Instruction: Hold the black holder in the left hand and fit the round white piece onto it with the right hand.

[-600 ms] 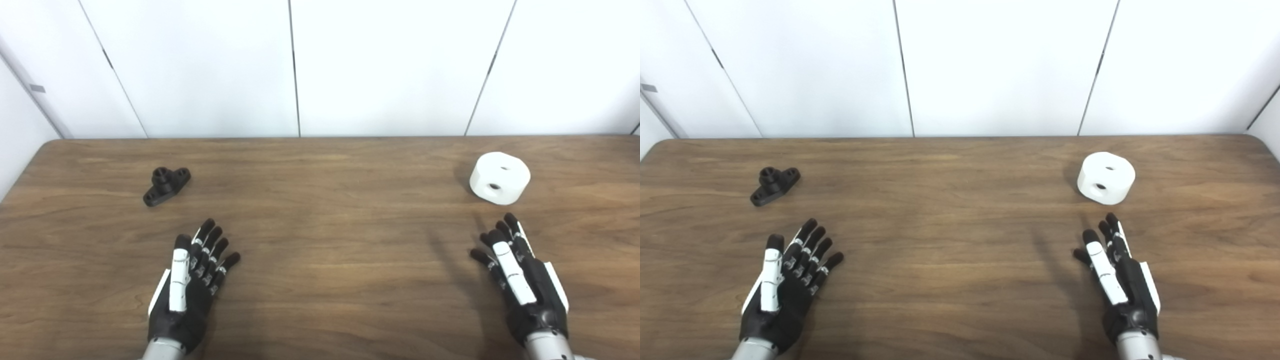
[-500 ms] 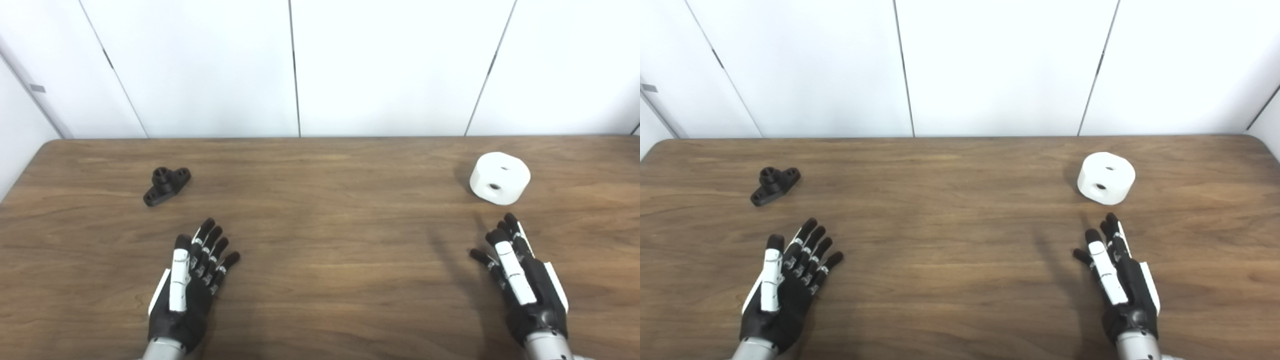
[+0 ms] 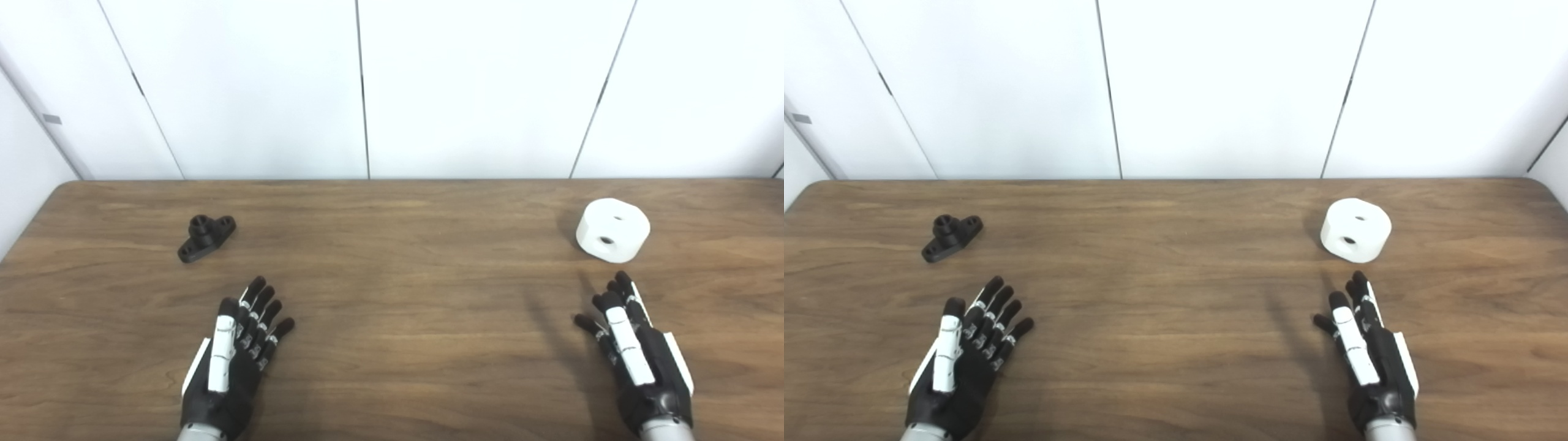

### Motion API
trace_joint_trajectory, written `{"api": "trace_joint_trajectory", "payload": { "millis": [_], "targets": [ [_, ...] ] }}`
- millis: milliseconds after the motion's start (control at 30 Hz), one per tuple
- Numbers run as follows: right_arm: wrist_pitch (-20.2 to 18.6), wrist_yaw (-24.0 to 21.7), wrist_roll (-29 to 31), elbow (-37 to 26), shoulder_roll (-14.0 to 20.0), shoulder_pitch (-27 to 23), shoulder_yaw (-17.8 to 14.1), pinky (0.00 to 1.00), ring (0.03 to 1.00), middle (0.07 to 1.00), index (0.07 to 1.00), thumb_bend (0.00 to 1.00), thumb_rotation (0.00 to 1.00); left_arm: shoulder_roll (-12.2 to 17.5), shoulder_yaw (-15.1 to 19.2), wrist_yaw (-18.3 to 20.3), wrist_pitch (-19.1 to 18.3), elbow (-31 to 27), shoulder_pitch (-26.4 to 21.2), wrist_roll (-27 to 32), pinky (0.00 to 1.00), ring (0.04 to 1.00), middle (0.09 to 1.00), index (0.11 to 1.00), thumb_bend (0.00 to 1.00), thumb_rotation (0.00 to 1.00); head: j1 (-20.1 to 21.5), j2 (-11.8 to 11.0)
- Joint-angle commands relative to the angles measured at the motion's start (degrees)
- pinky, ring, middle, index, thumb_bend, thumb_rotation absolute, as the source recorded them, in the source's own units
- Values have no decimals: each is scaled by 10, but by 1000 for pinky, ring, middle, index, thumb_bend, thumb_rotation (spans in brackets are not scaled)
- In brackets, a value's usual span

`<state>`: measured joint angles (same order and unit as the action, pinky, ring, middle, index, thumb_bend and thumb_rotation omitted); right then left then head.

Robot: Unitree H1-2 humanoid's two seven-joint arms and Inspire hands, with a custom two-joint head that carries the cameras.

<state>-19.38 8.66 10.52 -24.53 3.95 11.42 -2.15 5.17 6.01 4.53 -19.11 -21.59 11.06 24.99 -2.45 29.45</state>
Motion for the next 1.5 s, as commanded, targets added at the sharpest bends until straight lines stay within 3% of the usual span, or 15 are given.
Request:
{"api": "trace_joint_trajectory", "payload": {
  "millis": [0,100,367,533,667,767,867,933,1067,1200,1333,1467],
  "targets": [
    [5,-9,1,12,-29,41,6,815,937,1000,1000,407,710,10,-7,7,-3,19,12,-16,1000,1000,1000,1000,775,747,-9,-2],
    [15,-12,10,25,-26,36,1,825,939,1000,1000,412,711,18,-14,22,6,-9,2,-15,1000,1000,1000,1000,811,658,-31,-11],
    [27,-20,15,49,-17,23,-4,845,964,1000,1000,415,742,52,-44,-2,6,-125,-44,-163,965,999,1000,1000,844,635,-83,-39],
    [26,-20,19,51,-15,21,-9,853,986,1000,1000,377,789,90,-50,-16,-29,-196,-78,-333,733,908,973,990,891,686,-116,-53],
    [29,-25,37,55,-16,18,-18,879,983,1000,1000,337,786,121,-58,1,-64,-239,-105,-464,695,892,960,982,909,744,-156,-67],
    [31,-27,37,59,-14,14,-21,892,998,1000,1000,314,814,138,-52,13,-71,-254,-120,-555,662,866,943,979,903,724,-189,-77],
    [30,-23,30,62,-14,10,-25,956,1000,1000,1000,272,848,153,-37,8,-55,-243,-131,-643,650,856,943,981,900,669,-217,-84],
    [22,-13,28,60,-18,9,-30,906,979,1000,1000,290,771,155,-35,14,-54,-236,-136,-710,700,902,981,995,891,647,-233,-86],
    [0,-8,36,51,-20,8,-41,899,997,1000,1000,293,691,151,-26,76,-74,-218,-153,-839,703,927,999,1000,886,602,-281,-99],
    [23,-21,33,67,-15,9,-51,875,1000,1000,1000,290,655,145,-1,82,-75,-148,-169,-907,864,995,1000,1000,953,618,-316,-112],
    [32,-25,35,74,-15,9,-59,843,996,1000,1000,290,654,140,18,60,-75,-79,-179,-941,919,1000,1000,1000,998,633,-344,-119],
    [39,-33,39,77,-14,11,-67,890,1000,1000,999,324,668,124,53,92,-78,-13,-196,-964,995,1000,1000,1000,1000,650,-362,-121]
  ]
}}
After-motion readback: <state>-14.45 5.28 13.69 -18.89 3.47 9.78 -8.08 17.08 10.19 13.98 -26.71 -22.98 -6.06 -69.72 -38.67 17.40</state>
